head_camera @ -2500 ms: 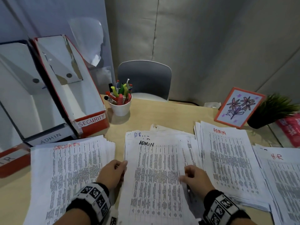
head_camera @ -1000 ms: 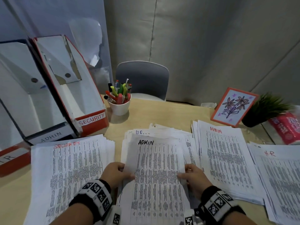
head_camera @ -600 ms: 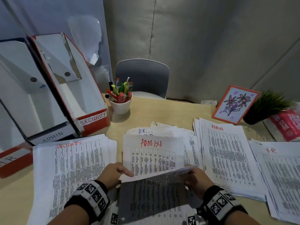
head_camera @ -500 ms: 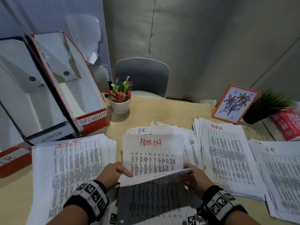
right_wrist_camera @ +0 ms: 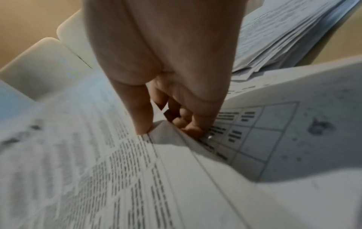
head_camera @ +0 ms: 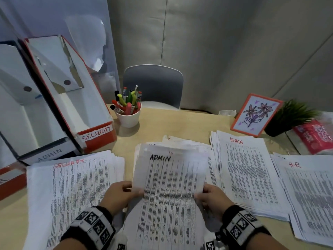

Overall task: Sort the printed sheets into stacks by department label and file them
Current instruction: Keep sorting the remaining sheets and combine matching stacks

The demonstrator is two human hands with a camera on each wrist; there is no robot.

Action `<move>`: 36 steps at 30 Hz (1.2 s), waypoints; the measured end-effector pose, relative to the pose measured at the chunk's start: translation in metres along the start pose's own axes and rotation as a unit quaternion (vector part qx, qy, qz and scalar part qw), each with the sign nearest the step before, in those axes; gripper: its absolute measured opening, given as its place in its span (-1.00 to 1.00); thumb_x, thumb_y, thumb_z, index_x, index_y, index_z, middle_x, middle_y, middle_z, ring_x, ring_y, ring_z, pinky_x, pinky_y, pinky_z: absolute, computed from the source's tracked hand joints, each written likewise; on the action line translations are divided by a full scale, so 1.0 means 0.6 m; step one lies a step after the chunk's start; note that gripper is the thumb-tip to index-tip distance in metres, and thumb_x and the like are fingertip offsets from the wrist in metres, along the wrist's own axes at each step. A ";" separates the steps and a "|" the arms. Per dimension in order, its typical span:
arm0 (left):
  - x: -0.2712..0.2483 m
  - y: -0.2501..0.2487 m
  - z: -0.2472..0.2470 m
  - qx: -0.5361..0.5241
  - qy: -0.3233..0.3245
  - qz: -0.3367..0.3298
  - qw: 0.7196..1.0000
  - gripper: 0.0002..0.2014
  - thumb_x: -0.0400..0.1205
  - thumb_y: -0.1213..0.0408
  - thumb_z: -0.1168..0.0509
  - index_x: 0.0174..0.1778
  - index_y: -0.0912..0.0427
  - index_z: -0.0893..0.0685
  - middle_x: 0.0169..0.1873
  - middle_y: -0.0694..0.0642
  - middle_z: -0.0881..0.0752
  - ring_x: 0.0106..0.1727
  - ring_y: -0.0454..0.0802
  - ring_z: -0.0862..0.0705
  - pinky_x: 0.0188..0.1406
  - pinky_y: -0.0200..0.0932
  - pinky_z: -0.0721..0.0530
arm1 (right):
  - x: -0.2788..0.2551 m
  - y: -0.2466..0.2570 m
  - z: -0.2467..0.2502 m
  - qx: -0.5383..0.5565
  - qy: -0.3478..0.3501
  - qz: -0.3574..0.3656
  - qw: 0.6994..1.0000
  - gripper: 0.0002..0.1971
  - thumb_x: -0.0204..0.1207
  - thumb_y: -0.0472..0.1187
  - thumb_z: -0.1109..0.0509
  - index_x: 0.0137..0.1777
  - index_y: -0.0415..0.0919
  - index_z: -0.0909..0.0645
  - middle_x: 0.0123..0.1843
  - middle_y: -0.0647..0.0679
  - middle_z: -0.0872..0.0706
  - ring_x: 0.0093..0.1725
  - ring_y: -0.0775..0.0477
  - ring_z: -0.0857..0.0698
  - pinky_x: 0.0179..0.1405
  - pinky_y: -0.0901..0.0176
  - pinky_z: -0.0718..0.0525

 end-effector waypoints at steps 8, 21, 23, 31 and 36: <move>0.012 -0.019 -0.012 0.009 0.003 -0.005 1.000 -0.46 0.41 0.24 -0.52 0.28 0.02 -0.50 -0.12 0.26 -0.80 -0.02 0.20 -0.77 0.02 0.15 -0.72 | -0.011 0.034 0.020 -0.124 -0.019 0.069 0.990 -0.88 0.49 -0.28 -0.40 0.00 -0.14 -0.70 -0.07 -0.09 -0.82 0.00 -0.10 -0.78 0.14 -0.09 -0.72; -0.032 -0.203 0.003 -0.068 -0.063 -0.168 0.981 -0.77 0.64 0.27 -0.29 0.21 0.00 -0.60 0.12 -0.04 -0.75 0.19 -0.04 -0.69 0.26 0.06 -0.61 | -0.135 0.240 0.036 -0.123 -0.096 0.352 0.923 -0.83 0.65 -0.15 -0.26 0.14 0.13 -0.58 -0.05 -0.07 -0.75 -0.02 -0.06 -0.72 -0.02 0.00 -0.69; -0.038 -0.219 0.004 -0.047 -0.066 -0.200 0.976 -0.59 0.53 0.14 -0.25 0.32 0.03 -0.58 0.20 -0.04 -0.72 0.26 -0.04 -0.66 0.30 0.09 -0.58 | -0.144 0.253 0.040 -0.127 -0.111 0.372 0.913 -0.80 0.65 -0.13 -0.24 0.21 0.12 -0.54 0.03 0.14 -0.75 0.03 0.16 -0.71 0.00 0.18 -0.69; -0.029 -0.150 -0.051 -0.021 -0.069 -0.128 0.989 -0.70 0.73 0.33 -0.14 0.38 0.04 -0.42 0.16 -0.05 -0.66 0.25 0.04 -0.63 0.28 0.06 -0.58 | -0.081 0.158 0.016 -0.229 -0.073 0.264 0.934 -0.85 0.71 -0.23 -0.07 0.13 -0.06 -0.45 -0.05 -0.12 -0.69 -0.05 -0.03 -0.69 -0.04 0.09 -0.67; -0.026 -0.164 -0.056 -0.004 -0.092 -0.134 0.987 -0.70 0.73 0.34 -0.14 0.39 0.06 -0.41 0.10 -0.04 -0.63 0.11 -0.04 -0.61 0.12 -0.11 -0.55 | -0.052 0.152 0.027 -0.196 -0.109 0.258 0.940 -0.85 0.71 -0.23 -0.08 0.08 -0.20 -0.48 -0.09 -0.24 -0.65 -0.18 -0.10 -0.62 -0.23 0.18 -0.54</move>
Point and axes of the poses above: each hand's wrist, its own x-axis towards the middle knuckle, its own z-axis out of the back of the hand, y = z × x, the point moved 8 cm from there along x, towards the middle knuckle
